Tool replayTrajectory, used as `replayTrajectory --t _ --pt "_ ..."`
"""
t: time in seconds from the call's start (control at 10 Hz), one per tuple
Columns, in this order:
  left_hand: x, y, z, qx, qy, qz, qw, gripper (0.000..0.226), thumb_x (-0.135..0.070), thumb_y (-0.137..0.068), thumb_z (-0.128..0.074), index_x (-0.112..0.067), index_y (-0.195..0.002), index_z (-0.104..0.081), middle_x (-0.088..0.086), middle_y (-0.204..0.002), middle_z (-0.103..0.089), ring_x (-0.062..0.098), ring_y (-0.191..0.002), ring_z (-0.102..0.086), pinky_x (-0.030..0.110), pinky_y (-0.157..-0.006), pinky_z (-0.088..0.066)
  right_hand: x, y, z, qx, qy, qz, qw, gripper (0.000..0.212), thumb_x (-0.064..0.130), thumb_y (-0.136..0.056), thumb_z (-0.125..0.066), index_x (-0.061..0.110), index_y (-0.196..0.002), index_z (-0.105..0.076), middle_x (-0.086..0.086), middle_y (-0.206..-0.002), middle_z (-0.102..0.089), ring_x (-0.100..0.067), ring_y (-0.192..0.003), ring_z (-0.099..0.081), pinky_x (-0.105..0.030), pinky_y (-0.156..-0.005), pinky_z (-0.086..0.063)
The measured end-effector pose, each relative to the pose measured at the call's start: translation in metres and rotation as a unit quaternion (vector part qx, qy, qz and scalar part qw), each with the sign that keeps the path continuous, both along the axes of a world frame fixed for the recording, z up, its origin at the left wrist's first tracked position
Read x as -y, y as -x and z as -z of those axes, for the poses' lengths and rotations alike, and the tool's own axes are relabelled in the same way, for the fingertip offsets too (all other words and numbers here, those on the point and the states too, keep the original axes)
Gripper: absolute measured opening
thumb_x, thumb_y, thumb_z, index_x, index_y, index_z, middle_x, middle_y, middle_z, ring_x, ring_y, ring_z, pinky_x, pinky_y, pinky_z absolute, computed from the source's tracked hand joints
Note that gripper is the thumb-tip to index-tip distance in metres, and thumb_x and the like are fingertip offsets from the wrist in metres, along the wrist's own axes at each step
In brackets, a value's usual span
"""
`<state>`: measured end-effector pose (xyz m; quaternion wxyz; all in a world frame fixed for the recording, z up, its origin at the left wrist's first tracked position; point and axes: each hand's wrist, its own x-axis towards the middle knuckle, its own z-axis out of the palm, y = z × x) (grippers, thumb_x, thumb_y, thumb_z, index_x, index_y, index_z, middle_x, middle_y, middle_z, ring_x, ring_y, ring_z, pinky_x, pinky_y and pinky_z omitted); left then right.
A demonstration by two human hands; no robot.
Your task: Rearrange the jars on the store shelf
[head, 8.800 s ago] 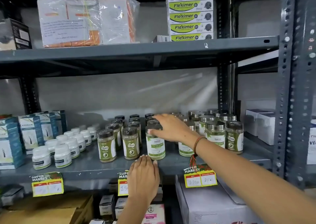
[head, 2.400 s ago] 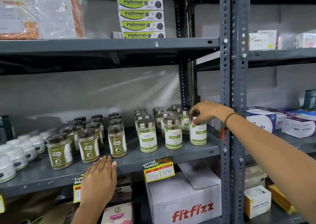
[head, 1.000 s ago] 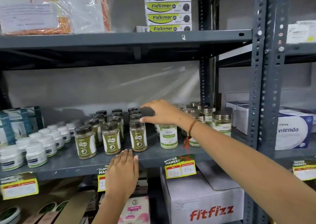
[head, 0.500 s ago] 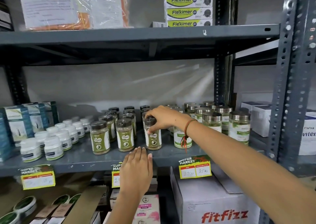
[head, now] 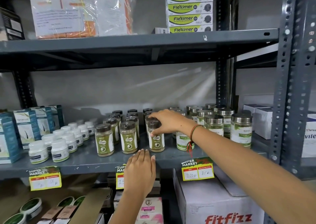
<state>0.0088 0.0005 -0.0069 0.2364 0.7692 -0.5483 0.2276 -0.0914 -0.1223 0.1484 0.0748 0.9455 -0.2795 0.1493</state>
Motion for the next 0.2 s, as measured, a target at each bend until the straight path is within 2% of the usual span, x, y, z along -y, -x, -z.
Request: replayTrajectory --t 0.1,0.2 --pt "-0.001 -0.001 -0.007 -0.006 -0.043 0.003 0.999 0.057 -0.045 -0.095 -0.018 -0.014 -0.133 -0.048 0.005 -0.139 -0.053 0.017 -0.130 -0.046 0.033 -0.110 -0.036 -0.006 0.013 -0.002 0.040 0.027 -0.003 0.999 0.081 0.067 -0.076 -0.065 0.028 -0.144 -0.044 -0.005 -0.132 -0.061 -0.028 -0.117 -0.059 -0.043 -0.090 -0.051" --pt "-0.006 -0.002 -0.024 0.001 -0.049 0.012 0.999 0.048 -0.045 -0.094 -0.023 -0.019 -0.110 -0.059 0.003 -0.119 -0.066 0.022 -0.107 -0.062 0.037 -0.085 -0.053 -0.022 0.038 -0.012 0.111 0.063 -0.017 0.992 0.069 0.063 -0.081 -0.063 0.030 -0.141 -0.048 -0.001 -0.133 -0.061 -0.024 -0.118 -0.059 -0.042 -0.092 -0.052"
